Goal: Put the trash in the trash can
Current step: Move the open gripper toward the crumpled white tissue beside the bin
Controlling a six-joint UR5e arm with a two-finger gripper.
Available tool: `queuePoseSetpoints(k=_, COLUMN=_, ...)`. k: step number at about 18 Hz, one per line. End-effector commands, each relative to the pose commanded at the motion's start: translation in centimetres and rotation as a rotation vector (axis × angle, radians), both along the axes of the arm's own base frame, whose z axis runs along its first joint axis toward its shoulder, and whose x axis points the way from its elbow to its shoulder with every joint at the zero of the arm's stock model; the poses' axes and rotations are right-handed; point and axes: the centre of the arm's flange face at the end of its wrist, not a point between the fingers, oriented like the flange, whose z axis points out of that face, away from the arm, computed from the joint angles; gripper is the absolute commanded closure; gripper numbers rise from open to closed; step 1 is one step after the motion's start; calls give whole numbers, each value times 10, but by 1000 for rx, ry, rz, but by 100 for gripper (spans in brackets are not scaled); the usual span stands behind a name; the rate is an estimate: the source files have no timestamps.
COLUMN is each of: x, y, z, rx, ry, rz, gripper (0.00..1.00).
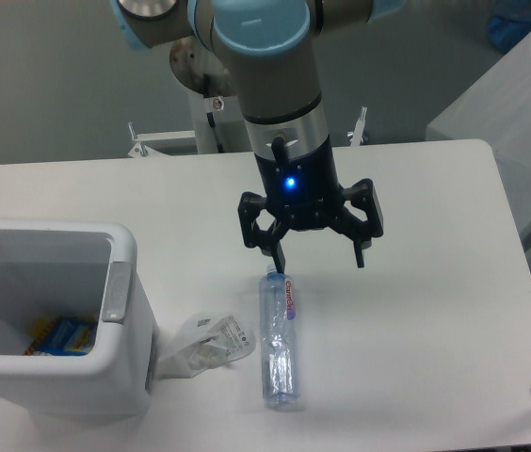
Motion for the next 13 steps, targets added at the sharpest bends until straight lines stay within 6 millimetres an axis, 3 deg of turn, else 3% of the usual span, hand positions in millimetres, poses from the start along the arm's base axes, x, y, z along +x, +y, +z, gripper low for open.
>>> queuePoseSetpoints(k=7, x=2, y=1, z=-3, rx=10, ry=-15, rz=3, gripper=0)
queuePoseSetpoints(k=11, x=1, y=4, z=-14, rx=24, ry=-28, rz=-8, gripper=0)
queuePoseSetpoints(k=13, x=-1, y=4, z=-30, rx=48, ry=-11, rz=-5, gripper=0)
